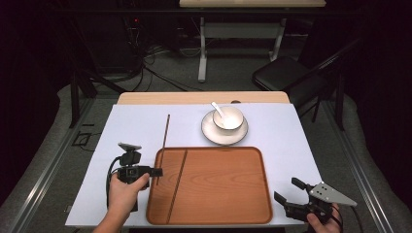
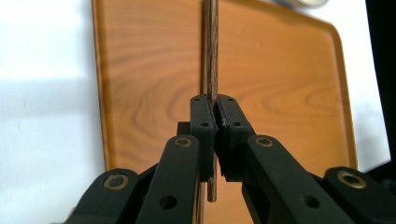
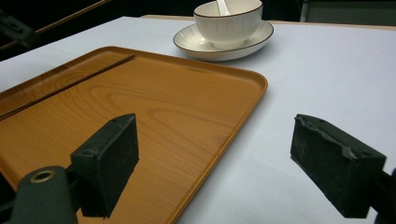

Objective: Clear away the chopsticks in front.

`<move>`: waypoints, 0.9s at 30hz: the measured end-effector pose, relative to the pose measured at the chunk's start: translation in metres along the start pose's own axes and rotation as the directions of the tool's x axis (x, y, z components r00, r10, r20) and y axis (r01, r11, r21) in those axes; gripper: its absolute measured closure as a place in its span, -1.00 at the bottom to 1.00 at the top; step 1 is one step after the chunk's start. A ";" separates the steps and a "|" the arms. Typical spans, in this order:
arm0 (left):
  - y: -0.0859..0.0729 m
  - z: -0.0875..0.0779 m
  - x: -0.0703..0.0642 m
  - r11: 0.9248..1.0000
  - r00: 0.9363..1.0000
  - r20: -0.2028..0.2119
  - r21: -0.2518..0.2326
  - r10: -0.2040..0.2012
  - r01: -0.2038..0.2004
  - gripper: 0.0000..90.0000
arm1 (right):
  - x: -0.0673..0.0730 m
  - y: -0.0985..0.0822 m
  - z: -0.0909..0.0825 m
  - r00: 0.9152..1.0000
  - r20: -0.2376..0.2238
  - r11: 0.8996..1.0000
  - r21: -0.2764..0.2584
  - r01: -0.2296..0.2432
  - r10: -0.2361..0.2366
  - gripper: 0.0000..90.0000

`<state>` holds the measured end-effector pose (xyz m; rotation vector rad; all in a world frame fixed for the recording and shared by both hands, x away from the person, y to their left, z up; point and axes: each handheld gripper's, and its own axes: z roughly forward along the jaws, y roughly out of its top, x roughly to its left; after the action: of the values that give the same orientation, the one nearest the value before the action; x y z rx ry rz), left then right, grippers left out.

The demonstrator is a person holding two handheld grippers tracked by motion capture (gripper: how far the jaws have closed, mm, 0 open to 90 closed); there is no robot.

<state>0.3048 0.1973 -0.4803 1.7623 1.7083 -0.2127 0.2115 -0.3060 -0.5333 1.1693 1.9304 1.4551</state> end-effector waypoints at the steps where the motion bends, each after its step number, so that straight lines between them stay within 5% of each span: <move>1: -0.007 -0.002 0.000 1.000 1.000 0.003 0.012 0.009 -0.009 0.92 | 0.000 0.000 0.000 1.000 0.001 1.000 0.000 -0.001 0.001 -0.67; 14: -0.047 0.015 0.002 0.993 0.999 -0.004 0.108 0.042 -0.042 0.92 | 0.000 0.000 0.001 1.000 0.001 1.000 0.005 0.001 -0.001 -0.67; 27: -0.065 0.020 0.012 0.987 0.999 -0.027 0.160 0.016 -0.012 0.92 | -0.001 0.000 0.001 1.000 -0.001 1.000 0.008 -0.006 0.006 -0.67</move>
<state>0.2517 0.1912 -0.5251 1.9006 1.7403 -0.3282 0.2128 -0.3059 -0.5333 1.1796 1.9367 1.4521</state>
